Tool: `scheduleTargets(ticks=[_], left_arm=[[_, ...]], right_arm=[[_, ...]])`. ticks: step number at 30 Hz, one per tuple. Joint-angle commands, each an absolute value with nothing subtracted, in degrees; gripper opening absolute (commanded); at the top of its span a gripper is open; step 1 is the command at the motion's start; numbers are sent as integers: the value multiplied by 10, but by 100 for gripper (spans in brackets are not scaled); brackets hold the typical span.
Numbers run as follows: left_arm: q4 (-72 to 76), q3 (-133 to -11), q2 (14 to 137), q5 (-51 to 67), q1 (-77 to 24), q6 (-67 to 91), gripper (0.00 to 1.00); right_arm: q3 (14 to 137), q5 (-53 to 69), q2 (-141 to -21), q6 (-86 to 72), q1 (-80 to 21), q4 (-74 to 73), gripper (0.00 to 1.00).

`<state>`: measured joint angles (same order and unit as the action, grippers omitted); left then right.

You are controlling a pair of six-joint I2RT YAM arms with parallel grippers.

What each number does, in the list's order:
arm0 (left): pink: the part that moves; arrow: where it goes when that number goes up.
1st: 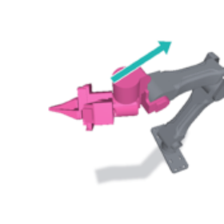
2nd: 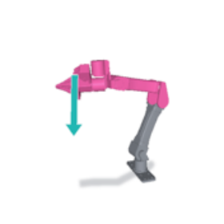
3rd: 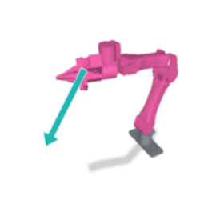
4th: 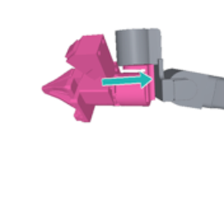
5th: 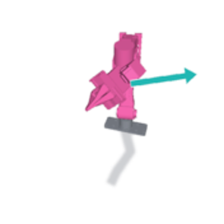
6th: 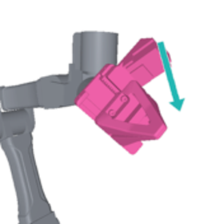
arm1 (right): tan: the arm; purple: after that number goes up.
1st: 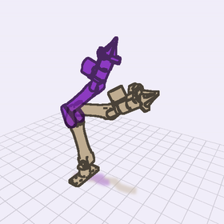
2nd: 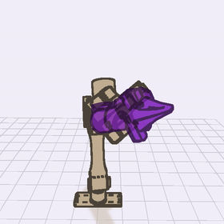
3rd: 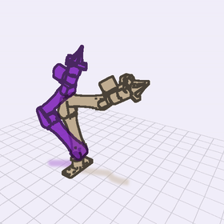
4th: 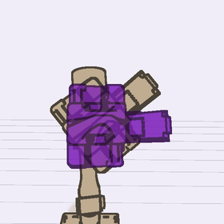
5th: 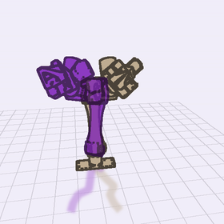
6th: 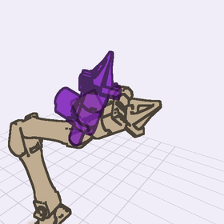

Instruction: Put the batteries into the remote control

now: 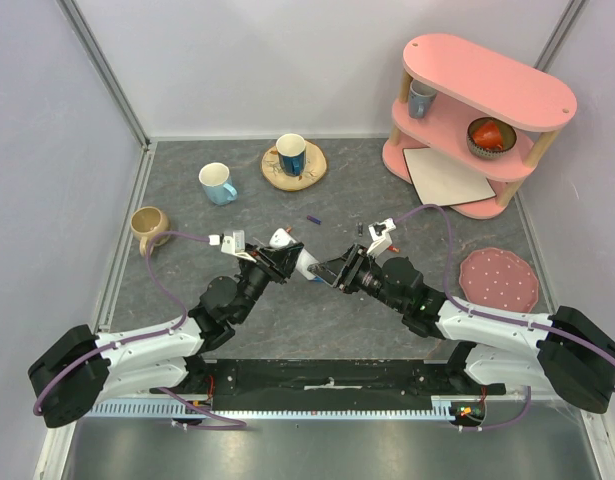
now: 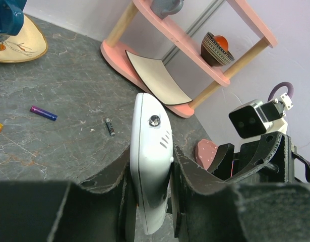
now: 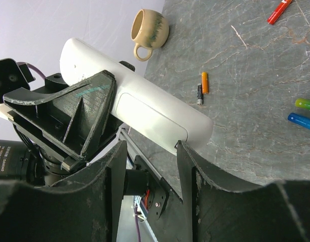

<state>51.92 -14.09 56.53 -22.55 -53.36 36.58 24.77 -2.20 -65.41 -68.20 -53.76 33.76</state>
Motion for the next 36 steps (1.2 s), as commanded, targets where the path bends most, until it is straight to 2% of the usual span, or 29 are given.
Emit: scheduleTargets(ticks=[1, 36], left_arm=[[514, -155, 561, -208, -546, 369, 2], [501, -156, 562, -228, -546, 380, 2]], right_arm=[[275, -12, -639, -694, -538, 398, 52], [279, -18, -606, -672, -538, 353, 53]])
